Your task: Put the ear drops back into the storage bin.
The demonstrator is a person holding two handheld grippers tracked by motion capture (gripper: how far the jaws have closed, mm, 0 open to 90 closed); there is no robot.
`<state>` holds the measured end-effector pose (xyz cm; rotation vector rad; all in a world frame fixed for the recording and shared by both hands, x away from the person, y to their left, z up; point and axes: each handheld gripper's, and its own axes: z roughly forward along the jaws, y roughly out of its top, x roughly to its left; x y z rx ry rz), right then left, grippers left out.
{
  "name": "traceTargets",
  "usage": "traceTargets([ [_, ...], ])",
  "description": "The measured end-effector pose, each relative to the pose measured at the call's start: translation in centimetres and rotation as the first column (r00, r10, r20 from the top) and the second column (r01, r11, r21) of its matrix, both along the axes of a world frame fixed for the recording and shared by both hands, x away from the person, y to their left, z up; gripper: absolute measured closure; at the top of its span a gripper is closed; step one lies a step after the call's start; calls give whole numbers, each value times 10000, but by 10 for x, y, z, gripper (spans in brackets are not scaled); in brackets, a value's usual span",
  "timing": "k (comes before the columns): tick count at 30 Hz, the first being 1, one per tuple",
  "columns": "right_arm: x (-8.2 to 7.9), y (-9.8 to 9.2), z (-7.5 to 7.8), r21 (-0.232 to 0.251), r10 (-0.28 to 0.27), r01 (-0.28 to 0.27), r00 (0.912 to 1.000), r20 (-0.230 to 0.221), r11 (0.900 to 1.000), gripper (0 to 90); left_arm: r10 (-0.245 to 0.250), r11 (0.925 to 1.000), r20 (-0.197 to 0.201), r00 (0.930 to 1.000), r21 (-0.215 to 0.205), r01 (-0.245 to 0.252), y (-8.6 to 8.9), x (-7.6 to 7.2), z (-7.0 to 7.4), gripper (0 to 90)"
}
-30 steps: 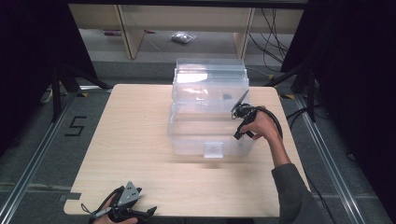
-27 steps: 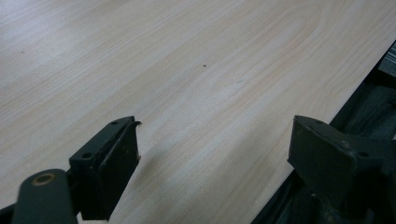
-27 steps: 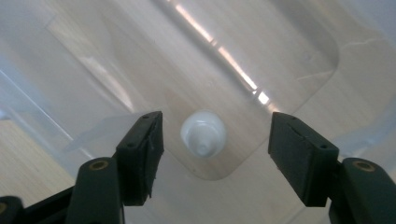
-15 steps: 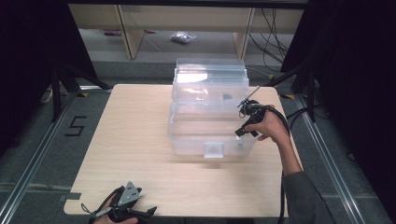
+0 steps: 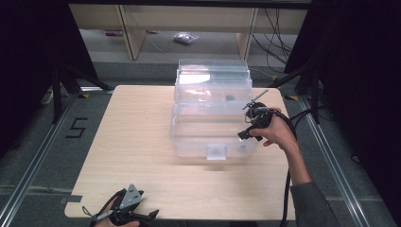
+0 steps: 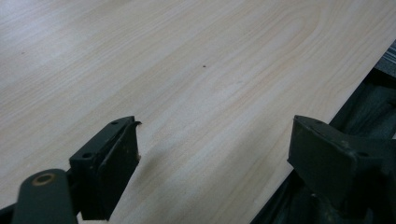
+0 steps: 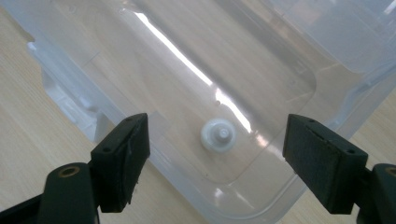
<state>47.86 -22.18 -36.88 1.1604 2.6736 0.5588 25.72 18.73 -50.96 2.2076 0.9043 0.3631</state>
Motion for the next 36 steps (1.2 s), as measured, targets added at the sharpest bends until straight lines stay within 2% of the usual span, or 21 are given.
traceTargets([
  [1, -2, 0, 0, 91, -79, 78, 10000, 53, 9999, 241, 17, 10000, 2, 10000, -19, -17, 0, 0, 0, 156],
  [2, -1, -1, 0, 186, 137, -143, 9993, 334, 9997, 240, 15, 10000, 2, 10000, -29, -15, 0, 0, 0, 156],
  [5, -7, 1, 1, 351, -26, 17, 9997, 238, 9994, 238, -45, 10000, -8, 10000, 29, 45, 0, 0, 0, 156],
  [7, -8, 0, 1, 359, 177, -198, 9983, 563, 9992, 235, -5, 10000, -9, 10000, -5, 5, 0, 0, 0, 156],
  [8, -11, 1, 2, 419, -37, 22, 9994, 351, 9991, 232, 16, 10000, -5, 10000, -35, -16, 0, 0, 0, 156],
  [10, -14, 2, 2, 325, -81, 70, 9994, 340, 9994, 229, -43, 10000, -33, 10000, 1, 43, 0, 0, 0, 156],
  [12, -16, 2, 4, 284, 72, -88, 9984, 561, 9996, 222, -8, 10000, -16, 10000, -6, 8, 0, 0, 0, 156],
  [13, -17, 2, 5, 277, -47, 31, 9984, 556, 9996, 222, 10, 10000, -4, 10000, -19, -10, 0, 0, 0, 156],
  [18, -23, 3, 7, 483, 57, -97, 9965, 837, 9988, 211, -10, 10000, -16, 10000, 2, 10, 0, 0, 0, 156],
  [20, -26, 4, 6, 602, 0, -45, 9973, 738, 9982, 206, 13, 10000, -5, 10000, -15, -13, 0, 0, 0, 156],
  [21, -26, 4, 5, 519, 228, -280, 9949, 984, 9983, 206, 65, 9999, -77, 9999, -76, -66, -1, 0, -1, 156],
  [22, -29, 5, 5, 576, 117, -161, 9969, 773, 9982, 205, -39, 10000, -14, 10000, 12, 39, 0, 0, 0, 156],
  [23, -29, 5, 4, 430, 170, -211, 9954, 939, 9989, 203, -26, 10000, -24, 10000, 8, 26, 0, 0, 0, 156],
  [24, -31, 5, 4, 428, 114, -150, 9965, 826, 9990, 200, -2, 10000, -14, 10000, -3, 2, 0, 0, 0, 156],
  [28, -35, 4, 3, 571, 82, -143, 9944, 1056, 9983, 200, -1, 10000, -2, 10000, 5, 1, 0, 0, 0, 156],
  [30, -38, 4, 4, 576, 122, -186, 9939, 1095, 9982, 201, 15, 10000, -16, 10000, -10, -15, 0, 0, 0, 156],
  [31, -40, 4, 5, 647, -82, 21, 9955, 949, 9979, 201, 23, 10000, -6, 10000, -24, -23, 0, 0, 0, 156],
  [34, -43, 1, 5, 659, 247, -333, 9915, 1275, 9973, 200, 93, 9999, -69, 9999, -81, -94, -1, -1, 0, 156],
  [36, -47, 1, 6, 803, 123, -217, 9932, 1162, 9965, 201, 33, 10000, -6, 10000, -44, -33, 0, -1, 0, 156],
])
